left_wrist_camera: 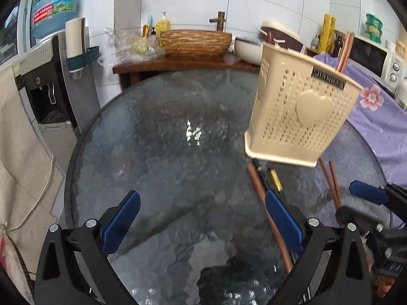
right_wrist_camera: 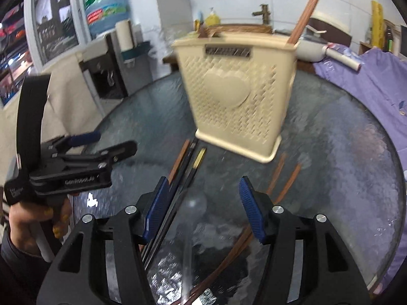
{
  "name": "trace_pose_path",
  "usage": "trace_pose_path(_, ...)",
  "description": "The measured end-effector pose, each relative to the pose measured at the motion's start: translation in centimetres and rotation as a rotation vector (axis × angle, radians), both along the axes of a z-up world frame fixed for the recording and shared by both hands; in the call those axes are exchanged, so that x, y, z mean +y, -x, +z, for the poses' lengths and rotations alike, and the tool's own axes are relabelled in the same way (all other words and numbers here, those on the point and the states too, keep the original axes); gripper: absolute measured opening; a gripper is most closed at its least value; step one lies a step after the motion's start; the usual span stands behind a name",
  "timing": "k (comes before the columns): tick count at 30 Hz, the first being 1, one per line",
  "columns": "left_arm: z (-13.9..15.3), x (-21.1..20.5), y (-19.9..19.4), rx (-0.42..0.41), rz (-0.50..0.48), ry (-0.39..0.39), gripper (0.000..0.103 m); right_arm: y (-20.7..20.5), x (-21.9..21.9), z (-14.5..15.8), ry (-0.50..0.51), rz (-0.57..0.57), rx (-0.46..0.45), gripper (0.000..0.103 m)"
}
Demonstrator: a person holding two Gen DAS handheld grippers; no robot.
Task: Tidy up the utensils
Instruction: 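Move the right tool toward the clear plastic spoon while the left tool approaches the chopsticks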
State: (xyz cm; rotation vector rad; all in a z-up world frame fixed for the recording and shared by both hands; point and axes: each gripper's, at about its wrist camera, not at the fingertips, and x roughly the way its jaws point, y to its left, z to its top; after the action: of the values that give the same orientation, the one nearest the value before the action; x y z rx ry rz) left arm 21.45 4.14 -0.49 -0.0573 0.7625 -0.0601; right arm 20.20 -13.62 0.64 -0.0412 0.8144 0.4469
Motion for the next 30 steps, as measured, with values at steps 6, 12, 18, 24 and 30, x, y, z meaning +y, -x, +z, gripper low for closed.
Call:
trace_pose_path(6,-0.5,0.2,0.8,0.013,0.0,0.003,0.096,0.7,1.4,-2.2,0.088,0.059,0.06,0.051)
trace_pose_path(12,-0.9,0.2,1.2,0.025,-0.002,0.016,0.096,0.6,2.1,-3.6,0.146,0.085,0.085,0.05)
trace_pose_path(18,-1.0,0.0,1.3,0.029,-0.005,0.008,0.096,0.4,2.7,-4.2,0.192,0.11,0.09,0.049)
trace_pose_path(24,-1.2,-0.2,1.0,0.039,-0.017,0.006,0.096,-0.8,3.5,-4.4,0.179,0.118,0.095,0.046)
trace_pose_path(30,-1.5,-0.5,-0.1,0.075,-0.039,0.048,0.085,-1.7,4.1,-4.4,0.173,0.116,0.092,0.046)
